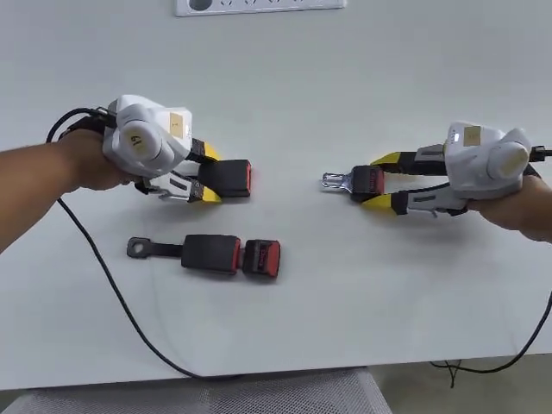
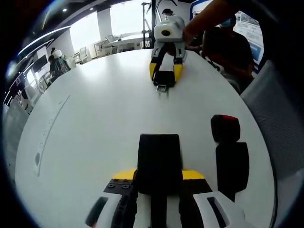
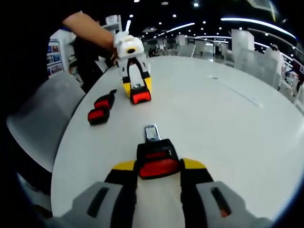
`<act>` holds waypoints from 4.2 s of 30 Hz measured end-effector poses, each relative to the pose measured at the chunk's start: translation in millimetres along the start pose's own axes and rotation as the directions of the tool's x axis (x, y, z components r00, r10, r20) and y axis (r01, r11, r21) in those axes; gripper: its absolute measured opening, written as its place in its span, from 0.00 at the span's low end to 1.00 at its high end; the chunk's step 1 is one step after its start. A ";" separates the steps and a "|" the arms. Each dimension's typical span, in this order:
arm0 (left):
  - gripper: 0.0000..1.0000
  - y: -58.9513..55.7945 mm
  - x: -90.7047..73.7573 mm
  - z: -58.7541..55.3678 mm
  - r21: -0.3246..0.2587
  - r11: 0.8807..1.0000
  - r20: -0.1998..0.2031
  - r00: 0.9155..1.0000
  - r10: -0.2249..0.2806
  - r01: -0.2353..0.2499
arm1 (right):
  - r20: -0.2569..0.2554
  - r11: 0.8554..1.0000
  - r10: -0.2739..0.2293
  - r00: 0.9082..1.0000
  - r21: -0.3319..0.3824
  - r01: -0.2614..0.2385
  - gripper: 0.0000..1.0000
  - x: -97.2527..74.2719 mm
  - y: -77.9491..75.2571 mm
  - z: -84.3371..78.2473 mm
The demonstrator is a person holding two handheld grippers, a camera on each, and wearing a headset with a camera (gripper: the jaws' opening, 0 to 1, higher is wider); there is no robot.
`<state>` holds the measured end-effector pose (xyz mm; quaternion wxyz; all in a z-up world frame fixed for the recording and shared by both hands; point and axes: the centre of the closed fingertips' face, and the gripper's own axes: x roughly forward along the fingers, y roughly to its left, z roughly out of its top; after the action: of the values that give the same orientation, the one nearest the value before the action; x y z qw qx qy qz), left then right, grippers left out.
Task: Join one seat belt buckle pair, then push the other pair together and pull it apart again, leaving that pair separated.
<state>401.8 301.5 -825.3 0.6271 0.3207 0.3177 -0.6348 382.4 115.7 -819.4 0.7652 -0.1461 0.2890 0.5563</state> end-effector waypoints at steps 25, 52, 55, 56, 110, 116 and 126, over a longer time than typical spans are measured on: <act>0.34 -0.8 -1.2 0.2 0.008 1.000 -0.018 1.000 -0.008 0.008 | 0.055 1.000 0.005 0.998 -0.014 -0.005 0.35 60.3 18.0 44.2; 0.34 -0.1 -1.1 0.8 0.049 0.998 -0.039 0.999 -0.032 0.034 | 0.035 1.000 0.021 0.999 -0.003 -0.021 0.34 90.2 27.3 63.6; 0.34 -0.6 -0.5 1.5 0.068 0.997 -0.050 0.998 -0.038 0.041 | 0.023 1.000 0.025 0.999 0.003 -0.025 0.34 90.9 27.3 64.2; 0.34 -0.5 -0.4 1.6 0.069 0.997 -0.051 0.998 -0.040 0.043 | 0.019 1.000 0.025 1.000 0.004 -0.025 0.34 90.9 27.4 64.1; 0.34 -2.0 0.8 1.3 0.071 0.996 -0.111 0.993 -0.050 0.058 | -0.054 0.997 -0.065 0.996 0.046 0.067 0.34 109.0 28.9 70.6; 0.34 -2.0 0.6 1.4 0.071 0.996 -0.116 0.992 -0.050 0.058 | -0.058 0.997 -0.067 0.996 0.044 0.069 0.34 109.1 29.2 70.4; 0.34 -1.7 0.9 1.0 0.071 0.996 -0.122 0.991 -0.049 0.058 | -0.067 0.996 -0.079 0.995 0.042 0.082 0.35 109.7 29.4 70.2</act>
<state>400.1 300.2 -825.4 0.5772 0.3726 0.3395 -0.6424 398.0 248.1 -827.4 0.7804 -0.1585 0.3200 0.5133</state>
